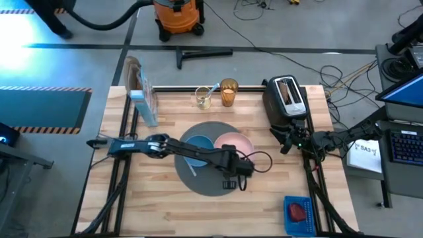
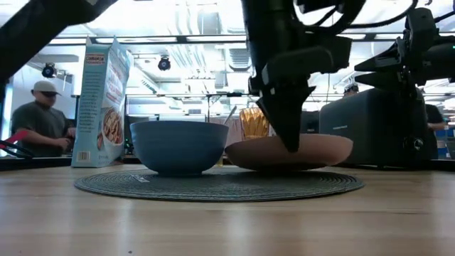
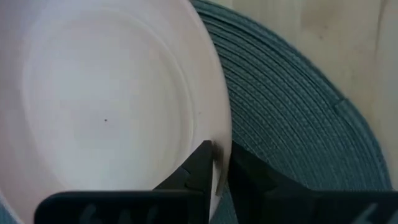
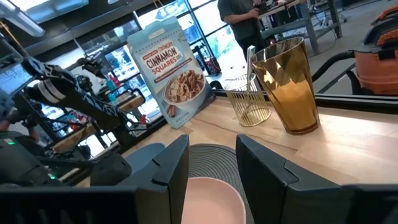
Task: Arrange a breakfast setting
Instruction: Put the pink plate on the gray table mat to the right of the blue bowl, then put the milk to the top middle of the gray table mat
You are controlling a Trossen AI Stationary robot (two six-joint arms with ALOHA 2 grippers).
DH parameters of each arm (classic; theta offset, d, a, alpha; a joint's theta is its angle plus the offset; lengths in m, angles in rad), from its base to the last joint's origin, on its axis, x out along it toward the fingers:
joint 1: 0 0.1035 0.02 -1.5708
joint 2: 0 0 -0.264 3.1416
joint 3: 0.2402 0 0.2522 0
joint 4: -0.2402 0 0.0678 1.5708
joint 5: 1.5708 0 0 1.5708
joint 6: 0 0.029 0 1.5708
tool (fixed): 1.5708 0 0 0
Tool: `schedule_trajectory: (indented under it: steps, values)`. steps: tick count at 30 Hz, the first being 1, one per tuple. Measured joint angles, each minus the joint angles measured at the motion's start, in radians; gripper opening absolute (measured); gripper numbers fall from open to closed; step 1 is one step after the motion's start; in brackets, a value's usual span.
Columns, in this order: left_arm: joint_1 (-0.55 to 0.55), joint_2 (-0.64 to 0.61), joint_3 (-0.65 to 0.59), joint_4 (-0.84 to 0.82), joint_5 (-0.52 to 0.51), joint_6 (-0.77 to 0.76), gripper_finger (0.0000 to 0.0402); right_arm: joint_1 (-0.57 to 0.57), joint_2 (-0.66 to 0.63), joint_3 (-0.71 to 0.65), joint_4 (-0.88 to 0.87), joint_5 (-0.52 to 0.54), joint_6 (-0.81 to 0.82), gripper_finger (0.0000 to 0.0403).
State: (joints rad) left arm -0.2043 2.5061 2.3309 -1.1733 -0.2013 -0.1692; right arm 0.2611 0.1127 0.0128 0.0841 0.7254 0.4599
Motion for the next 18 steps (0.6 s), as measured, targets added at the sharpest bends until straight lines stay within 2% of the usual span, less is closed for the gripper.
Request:
schedule_trajectory:
  steps: [1,3,7,13,18]
  values:
    - [0.0,0.016,0.028,-0.021,-0.012,0.0,0.0032,0.0,0.0,0.0,0.0,0.0,0.0,0.0123]
    - [0.003,0.004,-0.003,0.002,-0.023,-0.009,0.0043,0.0,0.0,0.0,0.001,0.0,0.0,0.0123]
    - [0.007,-0.008,-0.029,0.021,0.028,-0.06,0.0079,0.0,0.0,0.0,0.002,0.0,0.0,0.0123]
    - [-0.023,-0.01,0.025,0.006,0.036,-0.055,0.0139,0.0,0.0,0.0,0.002,0.0,0.0,0.0123]
    - [-0.052,-0.04,0.026,-0.009,-0.005,-0.074,0.0159,0.0,0.0,0.0,0.002,0.0,0.0,0.0123]
